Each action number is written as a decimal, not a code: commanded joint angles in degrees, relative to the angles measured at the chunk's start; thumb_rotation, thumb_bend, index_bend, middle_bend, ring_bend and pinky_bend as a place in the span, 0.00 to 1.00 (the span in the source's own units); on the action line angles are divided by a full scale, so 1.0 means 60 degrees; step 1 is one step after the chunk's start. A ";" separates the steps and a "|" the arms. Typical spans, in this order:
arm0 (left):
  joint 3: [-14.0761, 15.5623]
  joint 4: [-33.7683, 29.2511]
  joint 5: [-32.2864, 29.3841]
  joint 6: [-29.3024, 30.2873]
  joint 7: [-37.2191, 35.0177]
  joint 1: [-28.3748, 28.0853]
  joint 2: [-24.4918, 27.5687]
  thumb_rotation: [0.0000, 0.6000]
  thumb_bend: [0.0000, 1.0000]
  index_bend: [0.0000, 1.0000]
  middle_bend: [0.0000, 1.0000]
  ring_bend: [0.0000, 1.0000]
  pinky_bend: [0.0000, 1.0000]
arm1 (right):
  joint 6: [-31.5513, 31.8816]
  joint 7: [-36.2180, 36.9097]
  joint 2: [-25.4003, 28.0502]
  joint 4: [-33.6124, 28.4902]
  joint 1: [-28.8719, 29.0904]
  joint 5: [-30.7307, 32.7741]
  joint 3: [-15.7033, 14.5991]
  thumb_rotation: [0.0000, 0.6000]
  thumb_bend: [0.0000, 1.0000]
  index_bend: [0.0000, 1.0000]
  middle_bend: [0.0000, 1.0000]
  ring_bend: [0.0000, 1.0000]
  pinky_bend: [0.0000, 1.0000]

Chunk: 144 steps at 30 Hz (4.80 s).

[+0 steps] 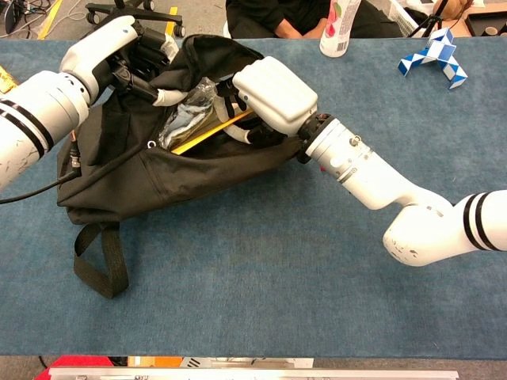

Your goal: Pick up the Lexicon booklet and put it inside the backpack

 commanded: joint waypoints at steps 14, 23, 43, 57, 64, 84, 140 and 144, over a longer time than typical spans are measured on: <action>0.0028 -0.0044 -0.0018 0.0013 0.0022 -0.0029 0.0038 1.00 0.34 0.62 0.72 0.74 0.94 | 0.0396 0.1909 -0.0410 0.0736 -0.0224 0.0183 -0.0128 1.00 0.61 0.73 0.64 0.59 0.77; 0.0033 -0.0133 -0.0040 0.0081 0.0095 -0.0044 0.0069 1.00 0.34 0.62 0.72 0.73 0.93 | 0.0133 0.2295 -0.0339 0.0726 -0.0217 0.0313 -0.0156 1.00 0.59 0.73 0.64 0.59 0.77; 0.0066 -0.0243 -0.0045 0.0138 0.0182 -0.0060 0.0156 1.00 0.34 0.62 0.72 0.73 0.93 | -0.0636 0.1192 -0.0438 0.0820 0.0049 0.0552 -0.0105 1.00 0.54 0.72 0.61 0.53 0.75; 0.0083 -0.0241 -0.0065 0.0169 0.0234 -0.0083 0.0159 1.00 0.34 0.62 0.72 0.73 0.93 | -0.1934 -0.0157 0.0327 -0.0532 -0.0033 0.1237 0.0048 1.00 0.41 0.42 0.44 0.36 0.57; 0.0085 -0.0241 -0.0078 0.0181 0.0259 -0.0083 0.0191 1.00 0.34 0.61 0.72 0.73 0.93 | -0.2120 -0.0434 0.1047 -0.1709 -0.0134 0.1470 0.0216 1.00 0.33 0.19 0.34 0.27 0.49; 0.0460 -0.0740 0.0242 -0.0841 0.0235 -0.0143 0.1097 1.00 0.35 0.38 0.56 0.53 0.74 | -0.0497 -0.1255 0.5467 -0.6274 -0.1645 0.0833 -0.0255 1.00 0.33 0.14 0.35 0.26 0.46; 0.3642 0.2556 0.5253 0.4421 -0.1588 0.5027 0.2479 1.00 0.30 0.30 0.24 0.14 0.23 | 0.2319 -0.1796 0.9279 -0.7411 -0.6982 0.1616 -0.1321 1.00 0.40 0.48 0.51 0.39 0.50; 0.3620 0.2554 0.5317 0.4414 -0.1647 0.5202 0.2526 1.00 0.30 0.30 0.24 0.14 0.23 | 0.1991 -0.1981 0.9404 -0.7661 -0.6952 0.1633 -0.1328 1.00 0.40 0.48 0.51 0.39 0.50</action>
